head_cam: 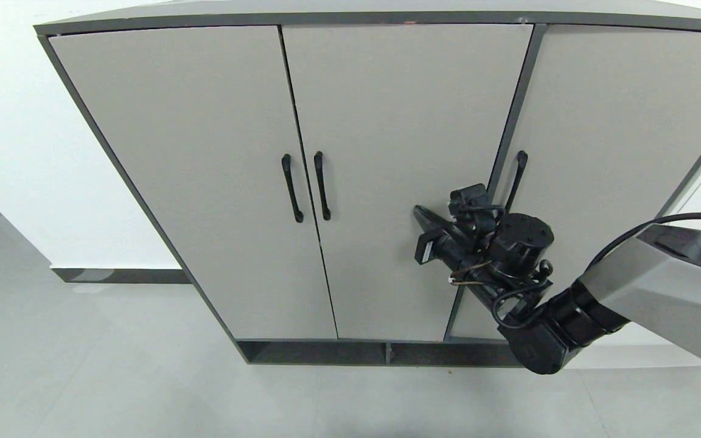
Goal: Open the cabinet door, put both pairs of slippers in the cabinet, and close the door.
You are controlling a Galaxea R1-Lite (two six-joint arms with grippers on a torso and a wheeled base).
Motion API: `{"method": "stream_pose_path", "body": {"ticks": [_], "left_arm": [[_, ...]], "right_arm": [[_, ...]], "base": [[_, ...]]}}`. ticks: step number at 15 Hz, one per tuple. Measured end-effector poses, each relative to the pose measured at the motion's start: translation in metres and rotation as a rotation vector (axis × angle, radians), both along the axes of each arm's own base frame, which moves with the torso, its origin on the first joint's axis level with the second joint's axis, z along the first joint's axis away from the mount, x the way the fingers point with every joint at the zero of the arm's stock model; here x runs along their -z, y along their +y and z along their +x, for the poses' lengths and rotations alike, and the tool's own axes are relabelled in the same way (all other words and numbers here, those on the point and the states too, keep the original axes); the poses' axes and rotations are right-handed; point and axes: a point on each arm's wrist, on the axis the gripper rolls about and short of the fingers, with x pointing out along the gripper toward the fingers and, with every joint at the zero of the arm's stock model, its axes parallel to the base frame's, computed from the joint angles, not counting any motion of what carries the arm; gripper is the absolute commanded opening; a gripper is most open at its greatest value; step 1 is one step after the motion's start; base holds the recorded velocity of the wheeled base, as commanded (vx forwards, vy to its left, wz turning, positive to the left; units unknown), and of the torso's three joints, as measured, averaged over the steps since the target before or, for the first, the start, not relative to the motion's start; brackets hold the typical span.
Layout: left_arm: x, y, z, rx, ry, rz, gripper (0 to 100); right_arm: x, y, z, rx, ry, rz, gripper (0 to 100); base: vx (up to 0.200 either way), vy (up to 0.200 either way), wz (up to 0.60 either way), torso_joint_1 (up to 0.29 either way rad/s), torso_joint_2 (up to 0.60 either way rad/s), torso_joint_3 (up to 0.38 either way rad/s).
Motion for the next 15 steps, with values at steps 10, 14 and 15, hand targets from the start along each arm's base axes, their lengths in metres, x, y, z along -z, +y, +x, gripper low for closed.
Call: {"method": "stream_pose_path", "body": {"ticks": [10,14,15], "left_arm": [[0.000,0.000,0.000,0.001,0.000,0.004,0],[0.000,0.000,0.000,0.001,0.000,0.005,0],[0.000,0.000,0.000,0.001,0.000,0.005,0]], "right_arm": [[-0.040,-0.032,-0.111,-0.039,0.000,-0.078,0],[-0.054,-0.127,-0.203,0.124,0.013,-0.109,0],[-0.053,-0.152,-0.222,0.203,0.031,-0.117,0]], "base": [[0.000,0.000,0.00,0.000,0.00,0.000],[0.000,0.000,0.00,0.000,0.00,0.000],[0.000,0.000,0.00,0.000,0.00,0.000]]}}
